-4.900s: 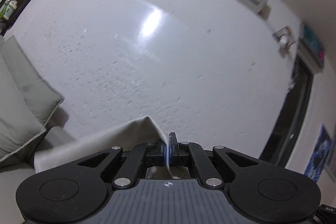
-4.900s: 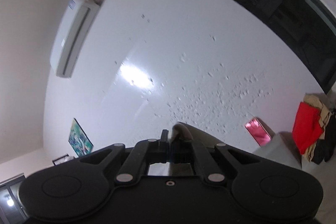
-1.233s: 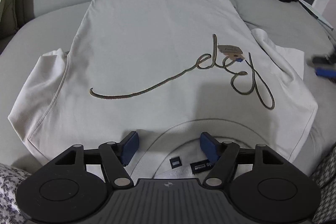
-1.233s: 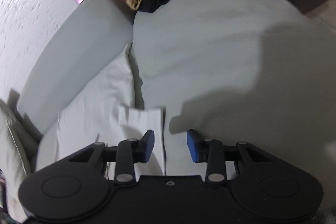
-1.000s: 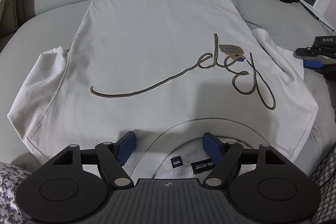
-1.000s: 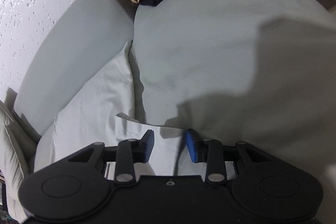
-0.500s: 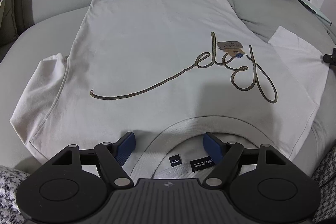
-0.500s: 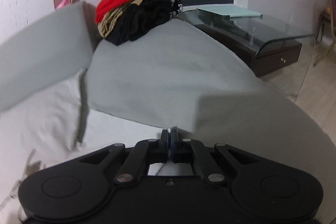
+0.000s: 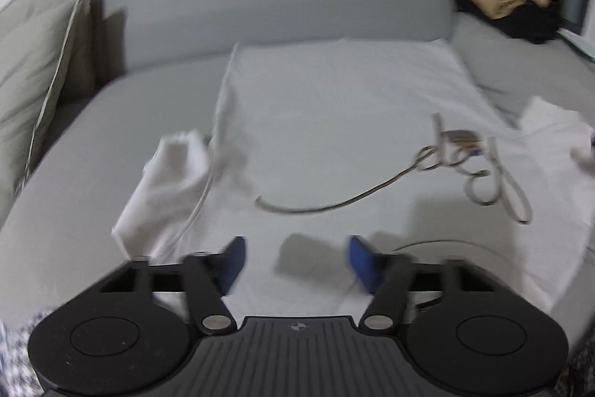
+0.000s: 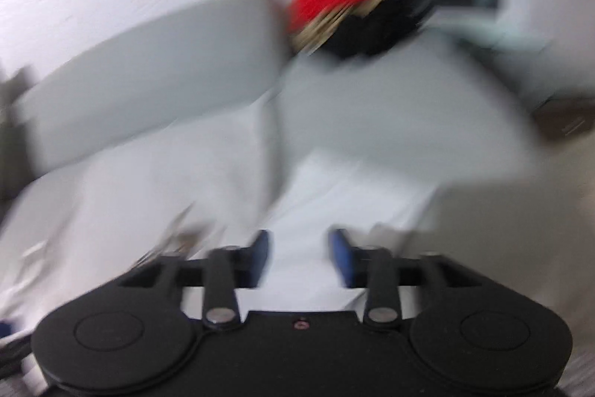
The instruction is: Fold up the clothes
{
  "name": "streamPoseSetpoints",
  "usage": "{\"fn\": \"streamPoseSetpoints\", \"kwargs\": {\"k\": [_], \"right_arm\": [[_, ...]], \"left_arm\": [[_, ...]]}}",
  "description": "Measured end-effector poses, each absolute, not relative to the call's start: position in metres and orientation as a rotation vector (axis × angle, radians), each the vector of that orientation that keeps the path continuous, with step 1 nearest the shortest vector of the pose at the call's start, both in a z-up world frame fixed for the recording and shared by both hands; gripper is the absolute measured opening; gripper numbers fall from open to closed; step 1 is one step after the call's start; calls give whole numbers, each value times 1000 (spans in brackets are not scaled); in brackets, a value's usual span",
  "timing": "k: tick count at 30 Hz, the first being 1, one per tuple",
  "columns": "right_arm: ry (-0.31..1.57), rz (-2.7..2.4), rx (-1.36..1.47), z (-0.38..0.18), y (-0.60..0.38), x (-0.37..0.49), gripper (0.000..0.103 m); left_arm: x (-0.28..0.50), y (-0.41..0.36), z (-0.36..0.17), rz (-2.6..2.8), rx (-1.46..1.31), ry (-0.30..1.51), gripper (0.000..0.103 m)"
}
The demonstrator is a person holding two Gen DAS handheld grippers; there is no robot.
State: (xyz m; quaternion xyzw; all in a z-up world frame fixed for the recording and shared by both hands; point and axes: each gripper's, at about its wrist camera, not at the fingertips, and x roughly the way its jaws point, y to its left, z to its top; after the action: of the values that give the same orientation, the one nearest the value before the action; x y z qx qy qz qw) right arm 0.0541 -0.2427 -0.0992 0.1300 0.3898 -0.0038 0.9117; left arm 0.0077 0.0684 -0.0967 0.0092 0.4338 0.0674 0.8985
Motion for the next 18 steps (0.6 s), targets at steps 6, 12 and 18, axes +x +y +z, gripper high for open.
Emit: {"fn": "streamPoseSetpoints", "kwargs": {"k": [6,12,18], "right_arm": [[1009,145,211,-137,-198,51,17],[1091,134,327,-120,-210,50,23],[1080,225,418,-116,-197,59,37]], "left_arm": [[7,61,-108,101,99,1029,27],[-3,91,-73,75,-18,978,46],[0,145,-52,214,-142,902,56]]}}
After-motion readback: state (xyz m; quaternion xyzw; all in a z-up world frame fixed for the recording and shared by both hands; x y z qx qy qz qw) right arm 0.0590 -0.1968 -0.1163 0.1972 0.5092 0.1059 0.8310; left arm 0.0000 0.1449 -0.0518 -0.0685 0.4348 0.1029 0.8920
